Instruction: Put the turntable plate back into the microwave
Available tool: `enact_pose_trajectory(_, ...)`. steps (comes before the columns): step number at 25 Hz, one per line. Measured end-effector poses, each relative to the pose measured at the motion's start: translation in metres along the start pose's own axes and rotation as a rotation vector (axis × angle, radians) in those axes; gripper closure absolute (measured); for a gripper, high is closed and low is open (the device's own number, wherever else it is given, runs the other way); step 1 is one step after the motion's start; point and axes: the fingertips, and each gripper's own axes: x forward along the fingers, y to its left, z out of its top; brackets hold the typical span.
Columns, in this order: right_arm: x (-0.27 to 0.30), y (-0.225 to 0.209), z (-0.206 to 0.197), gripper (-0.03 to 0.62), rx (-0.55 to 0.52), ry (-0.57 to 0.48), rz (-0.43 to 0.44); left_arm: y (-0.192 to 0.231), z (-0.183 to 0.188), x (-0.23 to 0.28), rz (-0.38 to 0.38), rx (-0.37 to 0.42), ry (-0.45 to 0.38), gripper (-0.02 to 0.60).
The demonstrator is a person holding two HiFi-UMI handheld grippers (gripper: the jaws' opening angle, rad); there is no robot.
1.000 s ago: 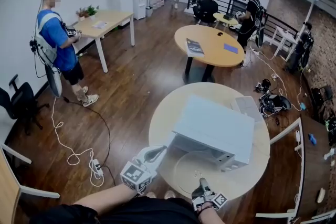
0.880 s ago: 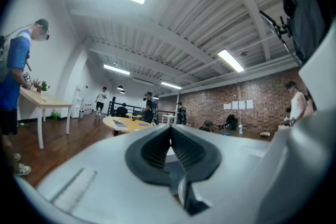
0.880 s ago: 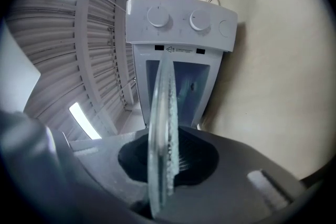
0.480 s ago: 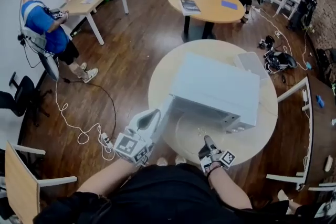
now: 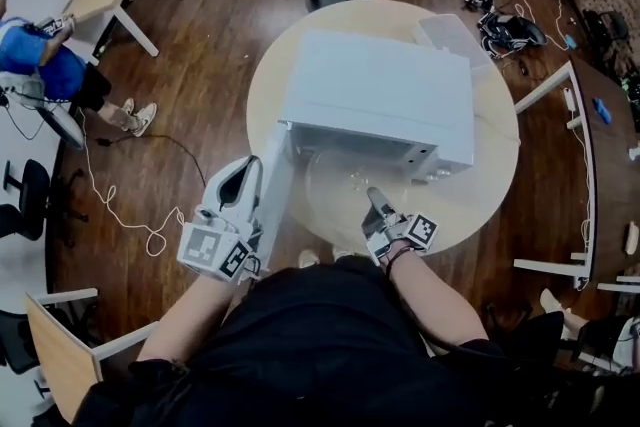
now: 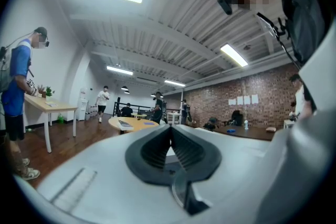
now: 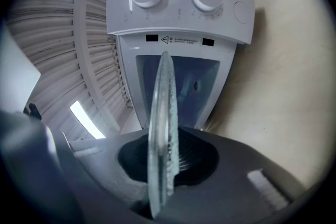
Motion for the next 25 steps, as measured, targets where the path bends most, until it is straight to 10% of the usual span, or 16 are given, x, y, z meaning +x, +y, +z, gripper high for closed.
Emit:
enact_pose_trajectory(5,0.030,0.011,0.001,0.566,-0.085,0.010,0.137,0.008,0.006,-0.006,0.008,0.012,0.024,0.578)
enact_pose_trajectory(25,0.060,0.012,0.016,0.566,0.051,0.009,0.052,0.013,0.007,0.006,0.031,0.018,0.045,0.578)
